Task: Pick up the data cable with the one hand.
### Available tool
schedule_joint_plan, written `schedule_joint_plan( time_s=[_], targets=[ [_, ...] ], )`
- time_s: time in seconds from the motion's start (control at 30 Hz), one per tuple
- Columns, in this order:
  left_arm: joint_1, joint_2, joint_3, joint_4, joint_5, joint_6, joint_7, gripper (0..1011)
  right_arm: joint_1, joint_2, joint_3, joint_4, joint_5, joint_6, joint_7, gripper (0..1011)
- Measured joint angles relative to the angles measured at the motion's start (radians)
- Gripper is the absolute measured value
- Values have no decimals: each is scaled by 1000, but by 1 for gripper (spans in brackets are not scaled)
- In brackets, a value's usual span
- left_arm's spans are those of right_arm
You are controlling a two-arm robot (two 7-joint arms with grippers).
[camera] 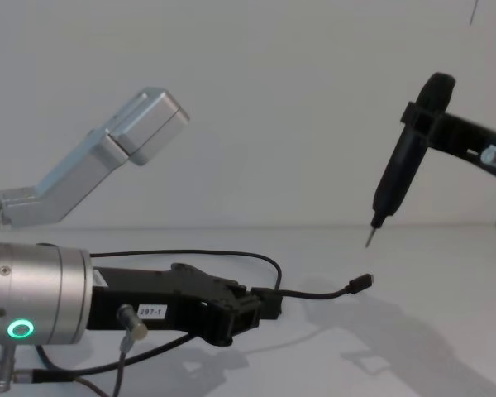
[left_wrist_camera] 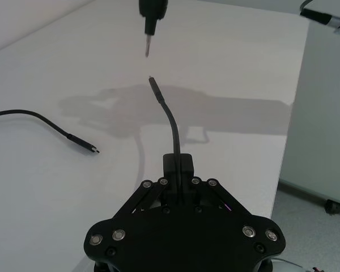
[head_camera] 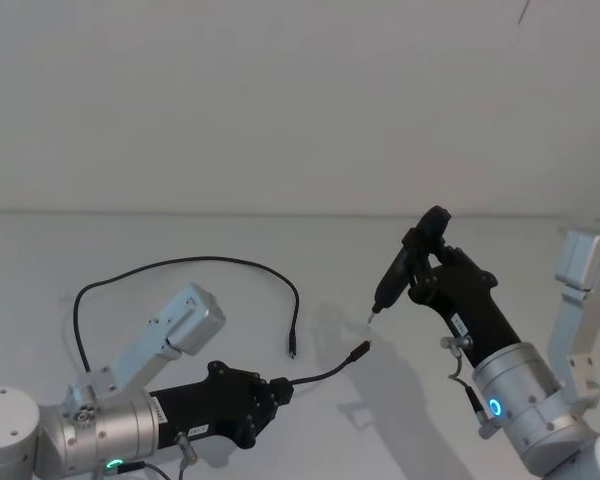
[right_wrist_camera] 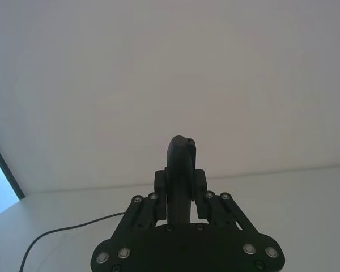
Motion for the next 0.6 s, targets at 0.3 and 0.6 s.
schedule_joint_plan(
  time_s=[0.3,0.6],
  targets=[
    [1,1,-1,-1,-1,0,0,41,18,-16,-6,43,21,11,6,279],
    [1,2,-1,-2,-1,0,0,41,24,-14,-3,72,28,19,12,279]
  ],
)
